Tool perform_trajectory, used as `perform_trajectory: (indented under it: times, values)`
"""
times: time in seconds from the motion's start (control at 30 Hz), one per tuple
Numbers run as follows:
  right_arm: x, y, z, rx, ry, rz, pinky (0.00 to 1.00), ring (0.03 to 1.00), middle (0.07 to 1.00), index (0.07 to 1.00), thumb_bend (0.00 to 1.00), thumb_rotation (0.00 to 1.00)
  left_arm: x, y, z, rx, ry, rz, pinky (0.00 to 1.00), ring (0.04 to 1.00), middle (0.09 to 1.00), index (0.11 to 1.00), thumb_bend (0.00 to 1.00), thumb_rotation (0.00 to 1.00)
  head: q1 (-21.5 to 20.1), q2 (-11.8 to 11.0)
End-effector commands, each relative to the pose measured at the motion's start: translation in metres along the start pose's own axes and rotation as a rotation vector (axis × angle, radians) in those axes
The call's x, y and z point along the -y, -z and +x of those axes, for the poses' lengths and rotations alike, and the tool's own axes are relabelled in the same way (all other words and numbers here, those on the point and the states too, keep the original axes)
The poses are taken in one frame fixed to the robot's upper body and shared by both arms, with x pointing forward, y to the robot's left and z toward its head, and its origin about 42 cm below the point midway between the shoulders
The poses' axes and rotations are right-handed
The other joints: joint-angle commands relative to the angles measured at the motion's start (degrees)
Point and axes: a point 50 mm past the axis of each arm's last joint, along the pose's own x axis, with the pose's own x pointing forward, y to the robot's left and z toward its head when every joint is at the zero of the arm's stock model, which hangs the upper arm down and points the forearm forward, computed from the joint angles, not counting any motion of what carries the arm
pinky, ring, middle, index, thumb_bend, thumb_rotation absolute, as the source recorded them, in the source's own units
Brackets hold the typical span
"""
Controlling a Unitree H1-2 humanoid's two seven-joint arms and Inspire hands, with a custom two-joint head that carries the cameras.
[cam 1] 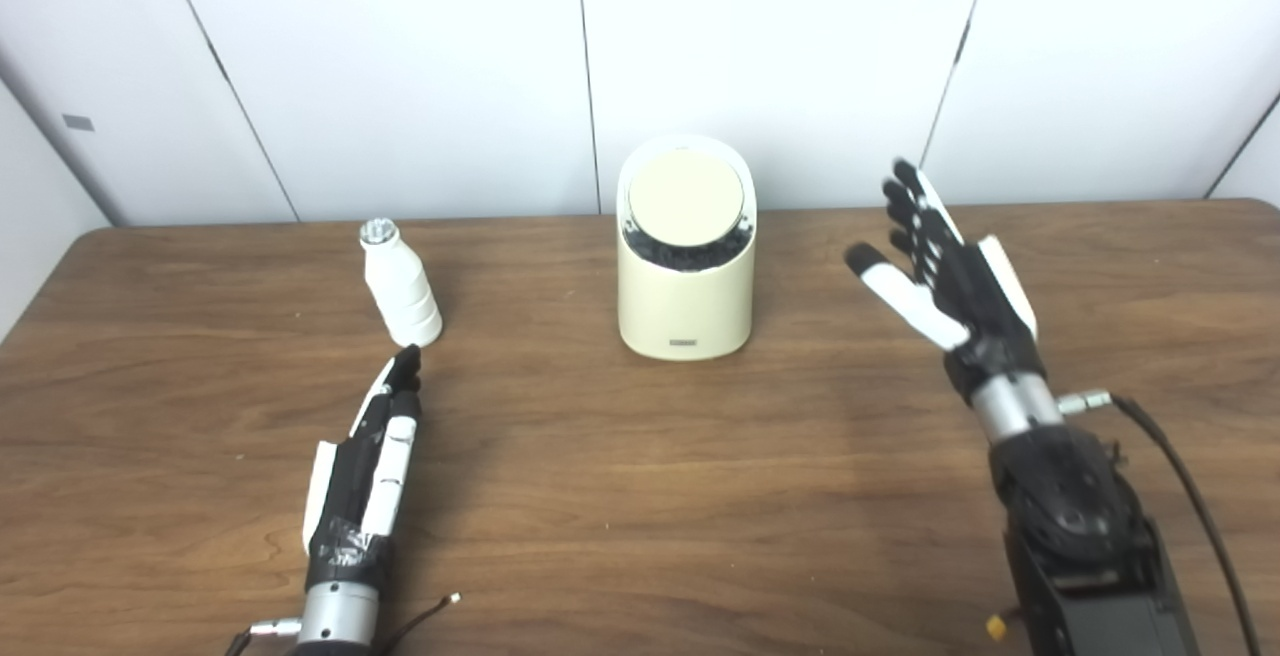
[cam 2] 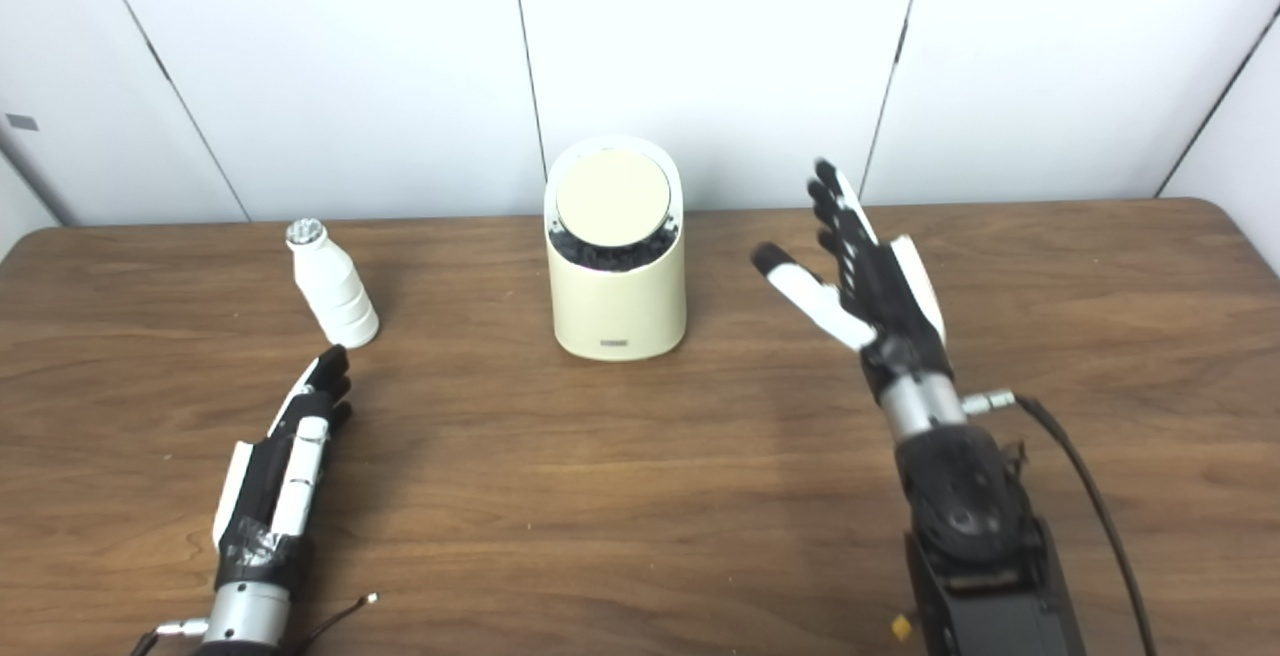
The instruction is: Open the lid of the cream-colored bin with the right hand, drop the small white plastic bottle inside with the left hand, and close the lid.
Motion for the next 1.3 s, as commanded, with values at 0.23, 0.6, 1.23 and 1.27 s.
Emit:
perform_trajectory:
  times: [0.23, 0.6, 1.23, 1.27]
  values:
    - [-0.005, -0.043, 0.046, 0.08, -0.026, -0.146, 0.86, 0.937, 0.953, 0.962, 0.84, 0.57, 0.008, 0.001, -0.006, -0.024, -0.012, 0.011, 0.96, 0.967, 0.962, 0.941, 0.49, 0.87, -0.09, 0.09]
    - [-0.027, -0.061, 0.088, 0.095, -0.083, -0.267, 0.79, 0.92, 0.96, 0.978, 0.9, 0.5, 0.015, 0.002, -0.005, -0.025, -0.023, -0.017, 0.96, 0.968, 0.955, 0.935, 0.46, 0.86, 0.03, -0.08]
    - [-0.044, -0.054, 0.118, 0.055, -0.082, -0.373, 0.78, 0.905, 0.933, 0.964, 0.89, 0.51, 0.018, 0.005, -0.004, -0.025, -0.039, -0.051, 0.98, 0.972, 0.962, 0.962, 0.5, 0.98, 0.44, 0.17]
    - [-0.044, -0.052, 0.119, 0.054, -0.082, -0.378, 0.78, 0.903, 0.931, 0.963, 0.88, 0.51, 0.019, 0.005, -0.004, -0.023, -0.04, -0.057, 0.98, 0.969, 0.96, 0.959, 0.5, 0.99, 0.37, 0.17]
